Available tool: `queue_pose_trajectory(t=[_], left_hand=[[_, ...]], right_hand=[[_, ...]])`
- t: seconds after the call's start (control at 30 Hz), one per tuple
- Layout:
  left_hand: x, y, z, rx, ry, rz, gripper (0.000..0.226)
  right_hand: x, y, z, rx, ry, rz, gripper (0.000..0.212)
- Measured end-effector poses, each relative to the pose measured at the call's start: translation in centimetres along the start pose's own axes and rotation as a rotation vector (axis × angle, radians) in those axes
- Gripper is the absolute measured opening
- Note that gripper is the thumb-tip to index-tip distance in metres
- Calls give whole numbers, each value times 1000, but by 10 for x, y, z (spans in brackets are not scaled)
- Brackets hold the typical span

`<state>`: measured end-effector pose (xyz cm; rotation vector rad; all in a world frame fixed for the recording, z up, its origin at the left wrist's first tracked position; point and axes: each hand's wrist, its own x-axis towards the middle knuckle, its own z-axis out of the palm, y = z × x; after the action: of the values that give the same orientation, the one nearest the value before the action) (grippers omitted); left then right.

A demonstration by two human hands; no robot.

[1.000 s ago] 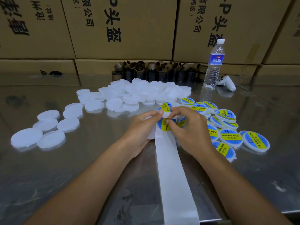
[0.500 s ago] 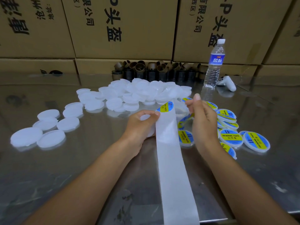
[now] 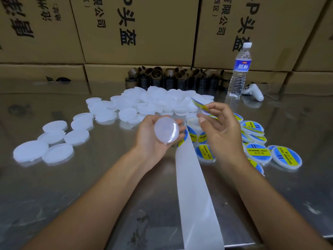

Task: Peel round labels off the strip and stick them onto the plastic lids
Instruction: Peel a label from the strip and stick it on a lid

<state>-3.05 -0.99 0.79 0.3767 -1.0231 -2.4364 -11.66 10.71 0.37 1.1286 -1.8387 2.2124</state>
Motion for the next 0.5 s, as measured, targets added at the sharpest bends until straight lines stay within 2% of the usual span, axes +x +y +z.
queue_pose_trajectory(t=[0.23,0.5], left_hand=[[0,-1,0,40,-70,-71,34],[3,-4,-4,124,-89,-93,37]], right_hand=[[1,-1,0,69,-25,0,32],[0,-3,0,63,-128,-16,39]])
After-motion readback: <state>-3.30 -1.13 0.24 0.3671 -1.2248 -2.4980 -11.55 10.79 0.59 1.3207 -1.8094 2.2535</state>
